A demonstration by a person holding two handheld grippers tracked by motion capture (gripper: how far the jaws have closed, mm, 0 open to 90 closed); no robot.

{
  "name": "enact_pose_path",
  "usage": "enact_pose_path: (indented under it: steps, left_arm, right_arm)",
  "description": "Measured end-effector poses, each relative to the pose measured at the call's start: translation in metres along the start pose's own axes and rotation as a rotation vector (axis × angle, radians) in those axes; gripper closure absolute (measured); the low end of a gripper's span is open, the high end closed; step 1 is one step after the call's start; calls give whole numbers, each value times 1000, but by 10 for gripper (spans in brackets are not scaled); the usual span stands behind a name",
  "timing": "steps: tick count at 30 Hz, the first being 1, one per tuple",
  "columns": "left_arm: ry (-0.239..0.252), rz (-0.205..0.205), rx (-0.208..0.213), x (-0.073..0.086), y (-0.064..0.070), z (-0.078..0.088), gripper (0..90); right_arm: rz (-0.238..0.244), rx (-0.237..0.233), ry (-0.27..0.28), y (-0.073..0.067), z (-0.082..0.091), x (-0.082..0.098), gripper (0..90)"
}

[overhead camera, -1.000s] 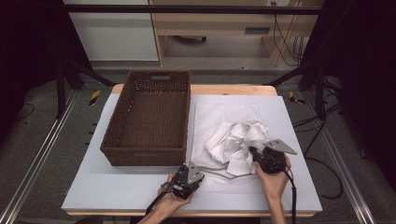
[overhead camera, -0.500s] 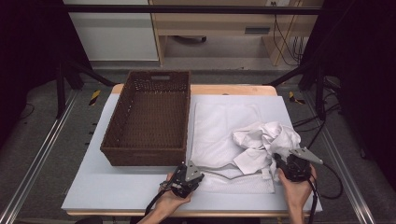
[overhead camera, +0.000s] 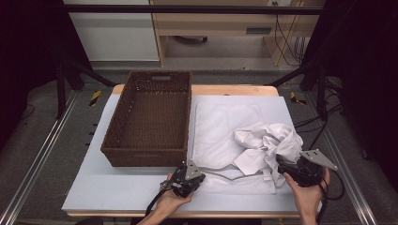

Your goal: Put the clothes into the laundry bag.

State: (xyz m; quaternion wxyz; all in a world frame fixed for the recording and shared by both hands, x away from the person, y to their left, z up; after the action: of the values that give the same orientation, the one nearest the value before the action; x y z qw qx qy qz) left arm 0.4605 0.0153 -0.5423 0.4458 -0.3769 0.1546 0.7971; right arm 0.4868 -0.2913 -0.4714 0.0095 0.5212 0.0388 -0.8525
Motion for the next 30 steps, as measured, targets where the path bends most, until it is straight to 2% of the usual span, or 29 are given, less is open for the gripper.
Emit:
enact_pose_path:
  steps: [3, 6, 9, 12, 14, 15, 17, 21, 22, 24, 25, 26, 28, 29, 30]
  left_arm:
    - [1, -2, -4, -1, 1, 0, 897]
    - [4, -1, -6, -1, 0, 1, 898]
    - [17, 11, -7, -4, -1, 3, 898]
    - [26, 15, -7, -5, -1, 5, 899]
    - [25, 13, -3, -5, -1, 6, 899]
    - [22, 12, 0, -4, 0, 5, 899]
    - [17, 8, 4, -4, 1, 4, 899]
    - [7, 6, 9, -1, 2, 2, 899]
    - [4, 8, 12, -1, 2, 1, 899]
    - [-1, 6, 13, 0, 2, 0, 898]
    - [0, 6, 13, 0, 2, 0, 898]
    - [-1, 7, 14, 0, 2, 0, 897]
    - [0, 11, 16, 0, 2, 0, 895]
    - [0, 12, 16, 0, 2, 0, 895]
    - [0, 13, 17, 0, 2, 0, 895]
  right_arm:
    - [14, -29, 53, -8, 13, -14, 136]
    - [34, -47, 63, -16, 18, -19, 159]
    - [62, -106, 53, -34, 16, -17, 228]
    - [104, -202, -3, -69, 0, -4, 242]
    - [128, -241, -52, -88, -16, 10, 256]
    - [141, -250, -74, -96, -24, 17, 264]
    - [162, -239, -129, -105, -38, 31, 280]
    - [165, -219, -195, -111, -57, 51, 354]
    - [191, -208, -212, -111, -60, 55, 382]
    - [153, -225, -210, -112, -62, 57, 441]
    - [133, -229, -221, -111, -62, 57, 535]
    - [156, -213, -217, -108, -62, 56, 570]
    - [144, -215, -218, -106, -61, 56, 632]
    - [130, -214, -226, -105, -60, 55, 739]
    - [139, -186, -227, -102, -59, 55, 818]
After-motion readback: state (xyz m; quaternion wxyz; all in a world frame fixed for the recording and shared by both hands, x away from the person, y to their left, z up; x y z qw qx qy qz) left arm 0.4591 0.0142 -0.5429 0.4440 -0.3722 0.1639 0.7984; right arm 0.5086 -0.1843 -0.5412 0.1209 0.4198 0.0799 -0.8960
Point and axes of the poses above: each handheld gripper's, and its own axes: z roughly backward along the jaws, x roughly out of its underside, y roughly to its right, the point moved 9 cm from there along -z, roughly forward along the jaws, and after that the axes turned 5 degrees about -z, right-handed, at the moved point
